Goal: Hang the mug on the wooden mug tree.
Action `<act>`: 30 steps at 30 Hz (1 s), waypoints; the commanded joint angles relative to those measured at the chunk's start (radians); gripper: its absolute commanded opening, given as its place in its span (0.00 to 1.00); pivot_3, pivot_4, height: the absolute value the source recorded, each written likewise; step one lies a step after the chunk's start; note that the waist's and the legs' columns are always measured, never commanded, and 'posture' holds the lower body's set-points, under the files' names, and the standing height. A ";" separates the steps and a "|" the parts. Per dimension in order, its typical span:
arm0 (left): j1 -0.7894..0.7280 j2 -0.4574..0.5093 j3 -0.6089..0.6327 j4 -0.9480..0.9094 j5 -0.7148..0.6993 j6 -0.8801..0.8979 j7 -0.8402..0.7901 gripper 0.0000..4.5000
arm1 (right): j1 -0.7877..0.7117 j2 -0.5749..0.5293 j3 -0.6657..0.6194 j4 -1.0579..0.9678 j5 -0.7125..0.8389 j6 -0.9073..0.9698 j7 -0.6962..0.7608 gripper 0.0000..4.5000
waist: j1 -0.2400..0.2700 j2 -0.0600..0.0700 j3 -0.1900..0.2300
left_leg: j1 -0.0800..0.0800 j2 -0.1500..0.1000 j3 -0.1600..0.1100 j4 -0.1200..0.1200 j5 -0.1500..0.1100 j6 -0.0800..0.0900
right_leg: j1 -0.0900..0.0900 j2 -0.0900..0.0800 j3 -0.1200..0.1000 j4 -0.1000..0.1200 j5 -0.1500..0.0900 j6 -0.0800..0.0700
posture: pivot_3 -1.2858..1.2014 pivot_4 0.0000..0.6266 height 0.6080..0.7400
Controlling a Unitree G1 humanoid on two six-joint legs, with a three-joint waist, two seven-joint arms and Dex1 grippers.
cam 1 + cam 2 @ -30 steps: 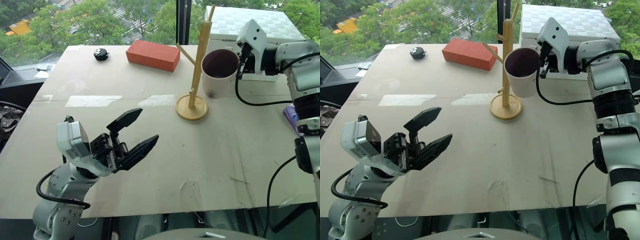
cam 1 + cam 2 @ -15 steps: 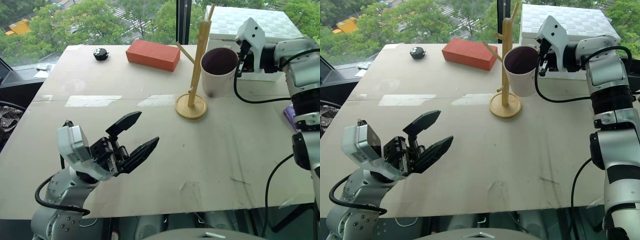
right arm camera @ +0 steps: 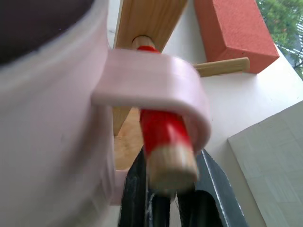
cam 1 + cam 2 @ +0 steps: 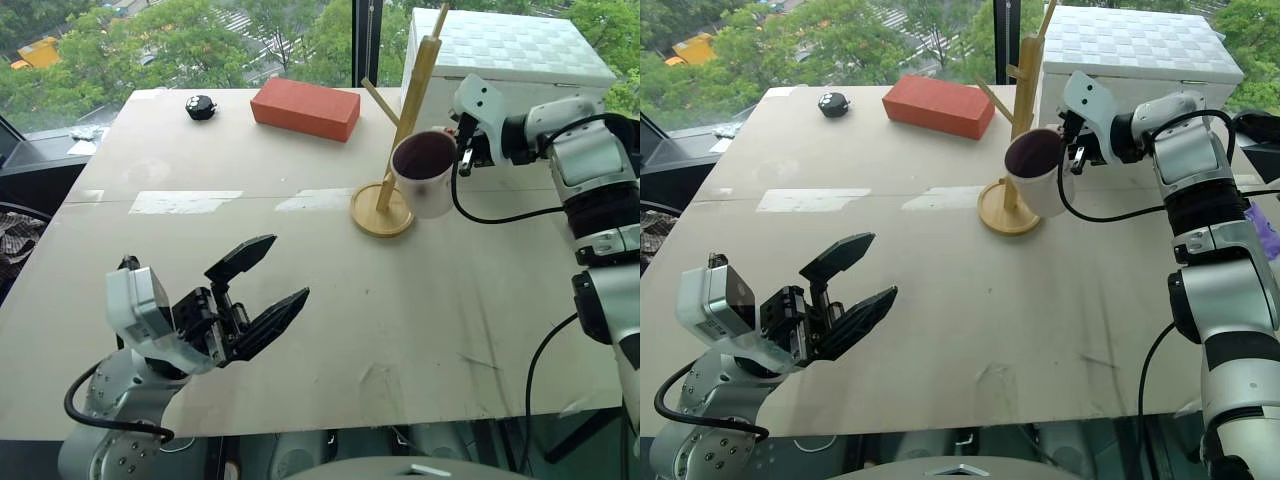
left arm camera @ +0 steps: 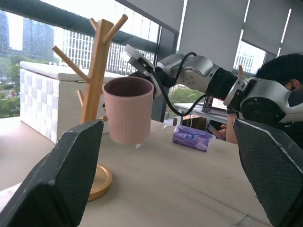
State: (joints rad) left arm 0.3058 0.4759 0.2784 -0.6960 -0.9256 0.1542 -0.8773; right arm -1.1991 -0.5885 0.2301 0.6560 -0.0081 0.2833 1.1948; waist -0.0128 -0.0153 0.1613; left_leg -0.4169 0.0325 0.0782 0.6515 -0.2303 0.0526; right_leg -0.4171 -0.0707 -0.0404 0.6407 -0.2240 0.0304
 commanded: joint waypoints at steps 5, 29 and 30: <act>0.029 -0.011 0.013 -0.015 0.009 -0.049 -0.026 1.00 | -0.018 0.006 -0.023 -0.021 0.002 -0.002 -0.004 0.97 | -0.001 0.000 0.000 | 0.000 0.000 0.001 0.000 0.000 0.000 | 0.000 0.000 0.000 0.000 0.000 0.000 | 0.52 0.24 1.00; 0.132 -0.028 0.079 0.088 0.042 -0.106 -0.099 1.00 | 0.661 -0.277 -0.454 -0.632 0.302 0.181 -0.069 0.97 | 0.007 0.000 0.000 | 0.001 0.001 0.001 0.000 0.000 0.000 | 0.001 0.001 -0.001 -0.001 0.000 0.001 | 0.52 0.24 1.00; 0.135 -0.028 0.085 0.098 0.054 -0.109 -0.092 1.00 | 0.715 -0.292 -0.484 -0.669 0.314 0.189 -0.072 0.97 | 0.008 0.000 0.000 | 0.000 0.001 0.001 0.000 0.000 0.000 | 0.001 0.001 -0.001 -0.002 0.000 0.001 | 0.52 0.24 1.00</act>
State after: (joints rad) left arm 0.4373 0.4464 0.3408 -0.5973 -0.8870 0.0662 -0.9738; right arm -0.5141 -0.8499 -0.1823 0.0615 0.2735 0.4621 1.1298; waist -0.0046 -0.0154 0.1618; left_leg -0.4166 0.0335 0.0789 0.6519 -0.2307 0.0530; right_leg -0.4164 -0.0702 -0.0410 0.6389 -0.2243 0.0311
